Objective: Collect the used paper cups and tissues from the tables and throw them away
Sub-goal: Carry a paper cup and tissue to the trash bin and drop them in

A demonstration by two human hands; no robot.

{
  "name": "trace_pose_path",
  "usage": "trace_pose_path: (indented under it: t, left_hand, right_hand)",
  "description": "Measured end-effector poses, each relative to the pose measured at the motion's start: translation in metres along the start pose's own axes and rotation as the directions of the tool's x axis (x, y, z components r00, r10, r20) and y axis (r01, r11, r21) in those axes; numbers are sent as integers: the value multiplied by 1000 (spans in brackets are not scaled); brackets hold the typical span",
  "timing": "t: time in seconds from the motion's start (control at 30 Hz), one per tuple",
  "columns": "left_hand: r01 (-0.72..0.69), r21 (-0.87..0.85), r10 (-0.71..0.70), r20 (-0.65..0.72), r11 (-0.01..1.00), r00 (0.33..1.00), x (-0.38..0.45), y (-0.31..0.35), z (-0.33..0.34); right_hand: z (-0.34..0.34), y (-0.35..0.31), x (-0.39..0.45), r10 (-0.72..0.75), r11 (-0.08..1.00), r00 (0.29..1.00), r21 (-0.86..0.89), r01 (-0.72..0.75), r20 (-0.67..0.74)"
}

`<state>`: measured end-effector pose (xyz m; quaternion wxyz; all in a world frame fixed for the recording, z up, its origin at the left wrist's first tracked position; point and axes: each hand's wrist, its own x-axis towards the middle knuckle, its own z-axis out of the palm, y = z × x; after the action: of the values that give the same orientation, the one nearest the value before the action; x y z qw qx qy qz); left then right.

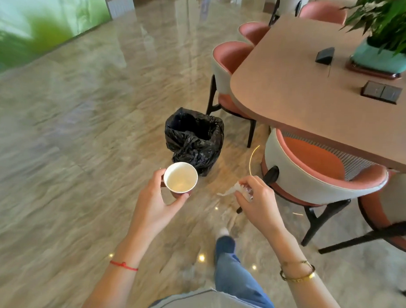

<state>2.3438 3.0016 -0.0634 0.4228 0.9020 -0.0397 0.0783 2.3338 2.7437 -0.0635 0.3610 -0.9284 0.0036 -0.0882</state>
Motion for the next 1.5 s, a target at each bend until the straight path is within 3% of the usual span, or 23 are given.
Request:
trace_pose_path:
  t: [0.63, 0.8, 1.1, 1.33, 1.5]
  left_hand:
    - [109, 51, -107, -34, 993, 994, 426, -52, 98]
    - [139, 93, -143, 45, 986, 989, 521, -83, 115]
    - [146, 105, -169, 265, 984, 949, 668, -154, 132]
    - [91, 184, -180, 549, 979, 816, 735, -195, 146]
    - [31, 165, -121, 574, 986, 810, 767, -202, 135]
  right_hand:
    - [69, 62, 468, -71, 997, 980, 27, 68, 184]
    - [104, 70, 554, -23, 1000, 976, 12, 21, 215]
    - [190, 72, 660, 170, 985, 961, -32, -167, 218]
    - [226, 86, 696, 417, 907, 865, -72, -414, 279]
    - [220, 86, 699, 473, 879, 861, -32, -475, 188]
